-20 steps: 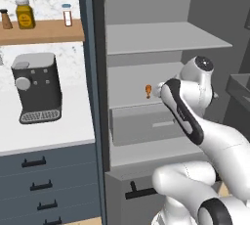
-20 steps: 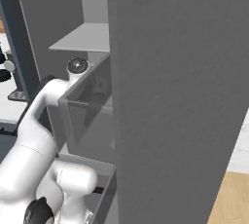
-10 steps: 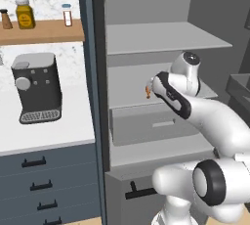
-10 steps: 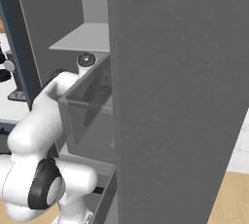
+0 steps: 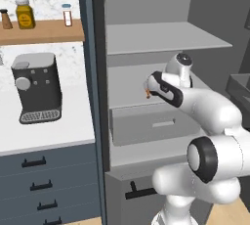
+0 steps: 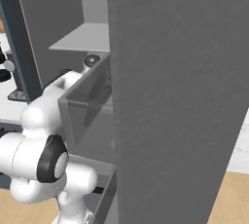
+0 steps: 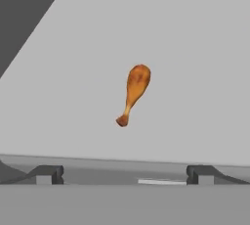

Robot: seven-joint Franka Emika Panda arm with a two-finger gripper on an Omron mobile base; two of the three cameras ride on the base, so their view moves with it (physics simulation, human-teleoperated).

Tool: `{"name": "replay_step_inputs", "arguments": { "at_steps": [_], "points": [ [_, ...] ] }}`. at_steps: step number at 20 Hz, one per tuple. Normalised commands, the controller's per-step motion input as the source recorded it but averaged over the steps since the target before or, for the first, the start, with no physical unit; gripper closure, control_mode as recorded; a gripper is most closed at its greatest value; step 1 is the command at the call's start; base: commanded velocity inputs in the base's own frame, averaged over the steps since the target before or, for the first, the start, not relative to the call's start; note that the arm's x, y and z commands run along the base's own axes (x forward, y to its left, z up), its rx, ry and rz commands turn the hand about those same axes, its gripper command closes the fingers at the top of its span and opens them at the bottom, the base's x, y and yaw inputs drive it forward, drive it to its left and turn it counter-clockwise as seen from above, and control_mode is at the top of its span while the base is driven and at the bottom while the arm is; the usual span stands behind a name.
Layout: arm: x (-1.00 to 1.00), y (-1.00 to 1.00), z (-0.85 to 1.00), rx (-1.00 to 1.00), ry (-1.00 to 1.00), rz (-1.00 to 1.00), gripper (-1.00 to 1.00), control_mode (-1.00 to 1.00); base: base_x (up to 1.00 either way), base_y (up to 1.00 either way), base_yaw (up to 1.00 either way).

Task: Place one corn and one chicken drumstick in each tupperware on the nearby counter, to pack two identical lunches.

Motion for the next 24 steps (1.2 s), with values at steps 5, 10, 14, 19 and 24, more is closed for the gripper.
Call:
{"name": "replay_step_inputs", "arguments": {
  "at_steps": [5,10,14,19,24],
  "points": [
    [0.32,0.0,-0.26,0.0,0.0,0.0,-1.0,-1.0,0.0,0.0,0.0],
    [0.41,0.0,-0.17,0.0,0.0,-0.02,-1.0,-1.0,0.0,0.0,0.0],
    [0.41,0.0,-0.14,0.0,0.0,-0.03,-1.0,-1.0,0.0,0.0,0.0],
    [0.32,0.0,-0.19,0.0,0.0,-0.03,-1.0,-1.0,0.0,0.0,0.0],
    [0.29,0.0,-0.21,0.0,0.0,-0.02,-1.0,-1.0,0.0,0.0,0.0]
  ]
}}
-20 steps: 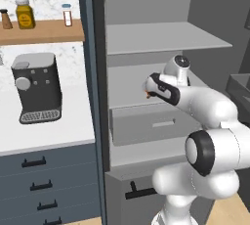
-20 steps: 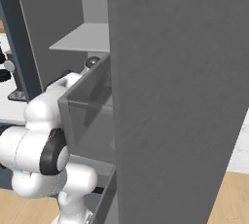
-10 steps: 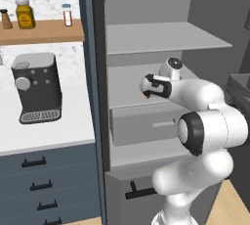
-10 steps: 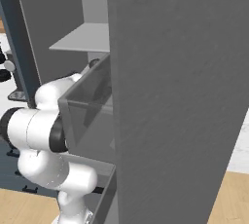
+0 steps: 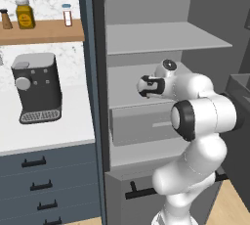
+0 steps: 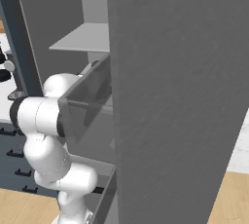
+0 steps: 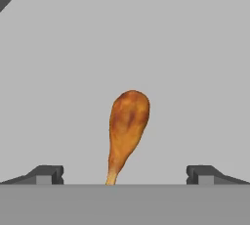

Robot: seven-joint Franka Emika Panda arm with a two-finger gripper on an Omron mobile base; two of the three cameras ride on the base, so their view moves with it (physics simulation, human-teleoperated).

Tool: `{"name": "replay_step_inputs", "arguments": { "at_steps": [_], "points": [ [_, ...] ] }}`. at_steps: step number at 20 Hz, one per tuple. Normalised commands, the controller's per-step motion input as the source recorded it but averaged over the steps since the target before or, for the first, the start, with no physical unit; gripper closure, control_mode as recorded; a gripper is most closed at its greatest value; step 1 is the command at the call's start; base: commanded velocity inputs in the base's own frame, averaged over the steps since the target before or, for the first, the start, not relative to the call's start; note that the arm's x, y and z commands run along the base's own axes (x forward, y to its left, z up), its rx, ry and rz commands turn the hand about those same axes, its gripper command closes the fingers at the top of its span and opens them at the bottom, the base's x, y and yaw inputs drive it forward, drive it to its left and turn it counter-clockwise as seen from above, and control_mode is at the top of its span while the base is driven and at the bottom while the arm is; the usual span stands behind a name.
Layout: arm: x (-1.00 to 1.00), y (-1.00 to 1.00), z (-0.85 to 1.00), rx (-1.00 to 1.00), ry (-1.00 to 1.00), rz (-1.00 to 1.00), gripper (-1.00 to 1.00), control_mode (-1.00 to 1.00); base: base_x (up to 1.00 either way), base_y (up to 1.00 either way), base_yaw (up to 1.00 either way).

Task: Place one corn and one chicken drumstick in each tupperware on the nearby counter, to pack two identical lunches.

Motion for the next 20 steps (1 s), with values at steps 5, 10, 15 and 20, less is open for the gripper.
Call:
{"name": "replay_step_inputs", "arguments": {
  "at_steps": [5,10,15,20],
  "points": [
    [0.29,0.0,-0.17,0.0,0.0,-0.01,-1.0,-1.0,0.0,0.0,0.0],
    [0.32,0.0,-0.14,0.0,0.0,-0.01,-1.0,-1.0,0.0,0.0,0.0],
    [0.26,0.0,-0.19,0.0,0.0,0.0,-1.0,-1.0,0.0,0.0,0.0],
    [0.23,0.02,-0.27,0.0,0.0,0.0,1.0,-1.0,0.0,0.0,0.0]
  ]
}}
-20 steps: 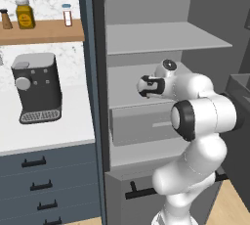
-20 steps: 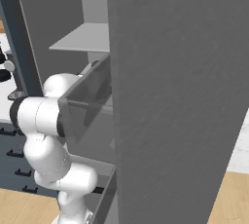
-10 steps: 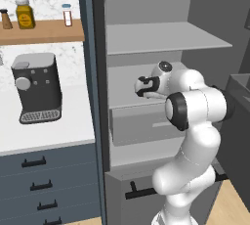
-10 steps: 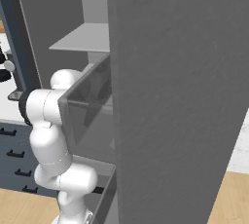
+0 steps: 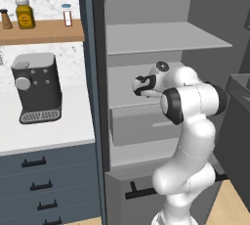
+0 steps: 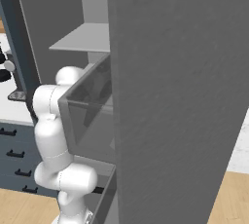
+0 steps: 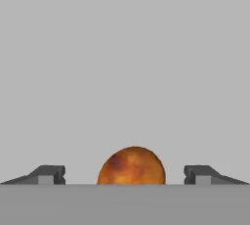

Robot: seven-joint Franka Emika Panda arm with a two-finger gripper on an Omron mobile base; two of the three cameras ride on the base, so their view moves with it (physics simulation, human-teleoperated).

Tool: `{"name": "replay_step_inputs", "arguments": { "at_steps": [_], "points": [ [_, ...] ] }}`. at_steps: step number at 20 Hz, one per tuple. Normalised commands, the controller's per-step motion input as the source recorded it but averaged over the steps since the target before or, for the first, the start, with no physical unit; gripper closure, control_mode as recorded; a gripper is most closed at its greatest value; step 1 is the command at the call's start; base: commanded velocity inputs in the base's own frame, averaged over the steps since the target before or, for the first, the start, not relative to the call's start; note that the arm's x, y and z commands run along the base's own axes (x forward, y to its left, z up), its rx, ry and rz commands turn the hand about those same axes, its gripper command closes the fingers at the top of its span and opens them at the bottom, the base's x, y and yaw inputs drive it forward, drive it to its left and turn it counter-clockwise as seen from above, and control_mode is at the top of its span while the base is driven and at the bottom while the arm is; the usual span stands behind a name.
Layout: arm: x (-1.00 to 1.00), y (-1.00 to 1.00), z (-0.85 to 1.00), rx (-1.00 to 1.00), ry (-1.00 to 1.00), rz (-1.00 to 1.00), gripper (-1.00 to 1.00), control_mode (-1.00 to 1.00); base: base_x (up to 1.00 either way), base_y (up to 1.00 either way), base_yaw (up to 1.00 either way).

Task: Place one corn and one chicken drumstick in each tupperware on the nearby counter, to pack two identical lunches.

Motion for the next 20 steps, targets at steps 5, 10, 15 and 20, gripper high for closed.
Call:
{"name": "replay_step_inputs", "arguments": {
  "at_steps": [5,10,15,20],
  "points": [
    [0.2,0.02,-0.44,0.0,0.02,0.0,1.0,-1.0,0.0,0.0,0.0],
    [-0.11,0.04,-0.62,0.0,0.02,0.03,1.0,-1.0,0.0,0.0,0.0],
    [-0.48,0.16,-0.3,0.0,0.0,0.0,1.0,-1.0,0.0,0.0,0.0],
    [-0.57,0.07,0.01,0.0,-0.01,0.0,1.0,-1.0,0.0,0.0,0.0]
  ]
}}
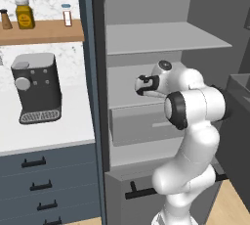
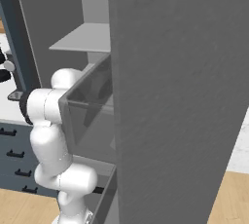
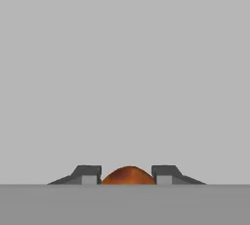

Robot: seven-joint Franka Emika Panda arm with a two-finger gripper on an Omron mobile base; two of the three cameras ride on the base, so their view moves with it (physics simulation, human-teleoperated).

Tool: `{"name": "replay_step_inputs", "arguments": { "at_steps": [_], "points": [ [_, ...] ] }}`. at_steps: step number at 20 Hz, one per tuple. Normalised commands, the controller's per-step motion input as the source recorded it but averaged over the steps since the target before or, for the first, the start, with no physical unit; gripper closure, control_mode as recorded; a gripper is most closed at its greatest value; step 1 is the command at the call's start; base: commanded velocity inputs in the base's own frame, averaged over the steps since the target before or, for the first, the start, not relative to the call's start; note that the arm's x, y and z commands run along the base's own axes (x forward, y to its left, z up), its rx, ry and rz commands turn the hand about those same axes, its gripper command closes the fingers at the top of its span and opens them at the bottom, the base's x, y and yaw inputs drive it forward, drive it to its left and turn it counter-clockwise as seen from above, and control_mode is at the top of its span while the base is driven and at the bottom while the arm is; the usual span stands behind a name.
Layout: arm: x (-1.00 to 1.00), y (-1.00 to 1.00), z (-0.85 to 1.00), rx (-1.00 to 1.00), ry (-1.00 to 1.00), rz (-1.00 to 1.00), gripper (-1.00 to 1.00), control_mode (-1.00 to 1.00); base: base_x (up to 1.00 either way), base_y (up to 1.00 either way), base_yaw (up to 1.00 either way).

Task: Place one corn and one chicken drumstick in each tupperware on the nearby counter, to pack two identical lunches.

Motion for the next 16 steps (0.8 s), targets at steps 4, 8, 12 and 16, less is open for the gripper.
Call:
{"name": "replay_step_inputs", "arguments": {
  "at_steps": [4,8,12,16],
  "points": [
    [-0.89,0.0,0.37,0.0,-0.05,0.0,1.0,-1.0,0.0,0.0,0.0],
    [-0.99,0.0,0.61,-0.15,0.0,0.07,1.0,-1.0,0.0,0.0,0.0],
    [-0.98,0.0,0.88,-0.02,0.01,0.13,1.0,-1.0,0.0,0.0,0.0],
    [-1.0,0.0,0.82,0.0,0.05,0.19,1.0,-1.0,0.0,0.0,0.0]
  ]
}}
